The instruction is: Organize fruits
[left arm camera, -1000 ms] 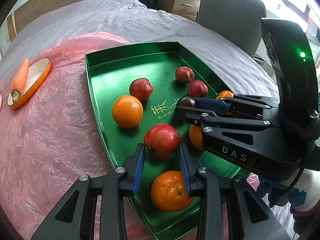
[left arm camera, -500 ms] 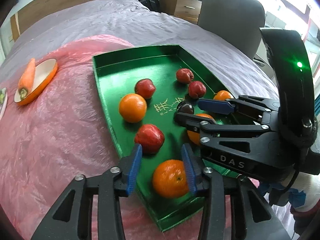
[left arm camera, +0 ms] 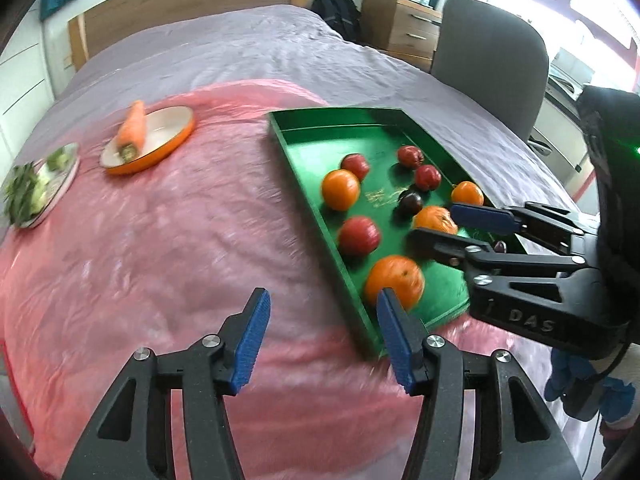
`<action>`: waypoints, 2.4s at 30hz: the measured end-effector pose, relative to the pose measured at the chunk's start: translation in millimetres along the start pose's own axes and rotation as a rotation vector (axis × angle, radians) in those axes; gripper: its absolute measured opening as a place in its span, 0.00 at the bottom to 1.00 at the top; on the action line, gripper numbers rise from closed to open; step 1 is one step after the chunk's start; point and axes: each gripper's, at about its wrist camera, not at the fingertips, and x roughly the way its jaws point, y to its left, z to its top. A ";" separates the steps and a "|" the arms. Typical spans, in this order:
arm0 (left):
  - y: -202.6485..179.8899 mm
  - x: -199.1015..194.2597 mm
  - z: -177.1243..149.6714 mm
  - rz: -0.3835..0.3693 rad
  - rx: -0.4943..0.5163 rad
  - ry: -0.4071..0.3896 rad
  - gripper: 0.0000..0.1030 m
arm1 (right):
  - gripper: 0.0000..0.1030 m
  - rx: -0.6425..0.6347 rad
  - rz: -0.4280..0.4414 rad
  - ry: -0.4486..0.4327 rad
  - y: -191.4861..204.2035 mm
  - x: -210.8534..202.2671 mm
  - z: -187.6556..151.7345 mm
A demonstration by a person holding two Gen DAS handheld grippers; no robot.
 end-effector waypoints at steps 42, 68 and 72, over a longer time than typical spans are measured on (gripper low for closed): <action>102.3 -194.0 -147.9 0.364 -0.270 -0.191 0.70 | 1.00 -0.054 -0.044 -0.186 180.7 -133.1 -92.3; 80.7 -199.1 -159.4 0.373 -0.239 -0.172 0.73 | 1.00 0.014 -0.125 -0.284 150.4 -179.1 -95.4; 81.4 -195.4 -159.1 0.371 -0.238 -0.167 0.73 | 1.00 0.013 -0.123 -0.268 149.4 -169.9 -97.1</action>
